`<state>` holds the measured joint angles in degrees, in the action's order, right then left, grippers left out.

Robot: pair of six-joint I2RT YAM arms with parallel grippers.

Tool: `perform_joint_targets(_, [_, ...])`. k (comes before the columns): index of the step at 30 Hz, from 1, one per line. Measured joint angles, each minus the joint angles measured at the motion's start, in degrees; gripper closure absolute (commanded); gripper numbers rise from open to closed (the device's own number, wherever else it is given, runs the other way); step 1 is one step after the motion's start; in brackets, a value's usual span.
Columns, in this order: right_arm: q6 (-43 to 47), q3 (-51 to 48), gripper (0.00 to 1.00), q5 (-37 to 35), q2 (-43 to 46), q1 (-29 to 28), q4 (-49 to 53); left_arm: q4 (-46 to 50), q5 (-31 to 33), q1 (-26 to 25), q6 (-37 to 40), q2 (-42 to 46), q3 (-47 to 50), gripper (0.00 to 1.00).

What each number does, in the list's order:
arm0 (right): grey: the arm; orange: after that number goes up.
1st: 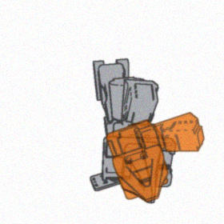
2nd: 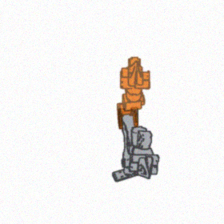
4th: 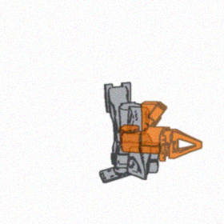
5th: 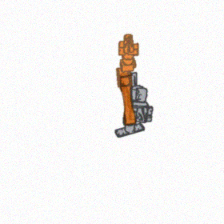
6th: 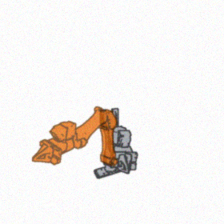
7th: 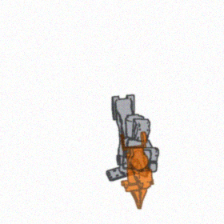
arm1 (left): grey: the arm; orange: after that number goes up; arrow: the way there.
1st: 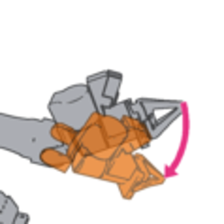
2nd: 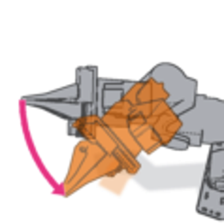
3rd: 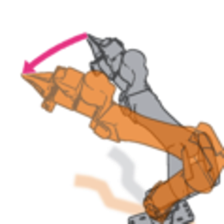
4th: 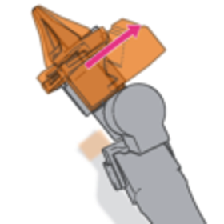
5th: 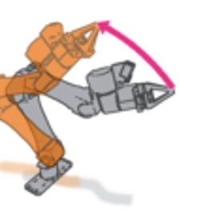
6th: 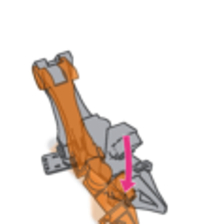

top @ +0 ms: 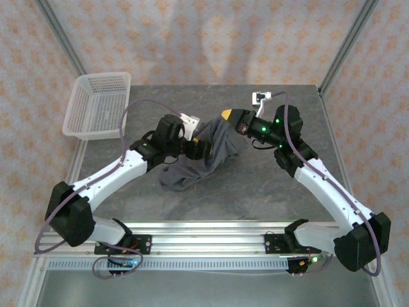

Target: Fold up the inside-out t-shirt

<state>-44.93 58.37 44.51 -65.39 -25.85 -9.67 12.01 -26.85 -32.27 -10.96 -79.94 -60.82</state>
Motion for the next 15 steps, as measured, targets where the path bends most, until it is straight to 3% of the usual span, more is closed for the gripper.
perform_joint_targets(3, [0.17, 0.00, 1.00, -0.09, 0.09, 0.00, 0.61, -1.25, -0.70, 0.00, -1.73, -0.46, 0.00, 0.56])
perform_joint_targets(5, [0.39, 0.00, 1.00, -0.20, 0.31, 0.00, 0.98, -1.66, 0.28, 0.00, -2.56, -0.46, 0.11, 1.00])
perform_joint_targets(9, [1.60, 0.00, 1.00, -1.20, 0.96, 0.02, 2.69, -2.78, 1.36, 0.31, -4.98, 0.72, 1.53, 1.00])
perform_joint_targets(15, [3.87, -5.07, 0.98, -5.07, 3.32, 3.17, 4.74, -7.65, -2.80, 4.57, -15.39, 11.89, 5.07, 1.00])
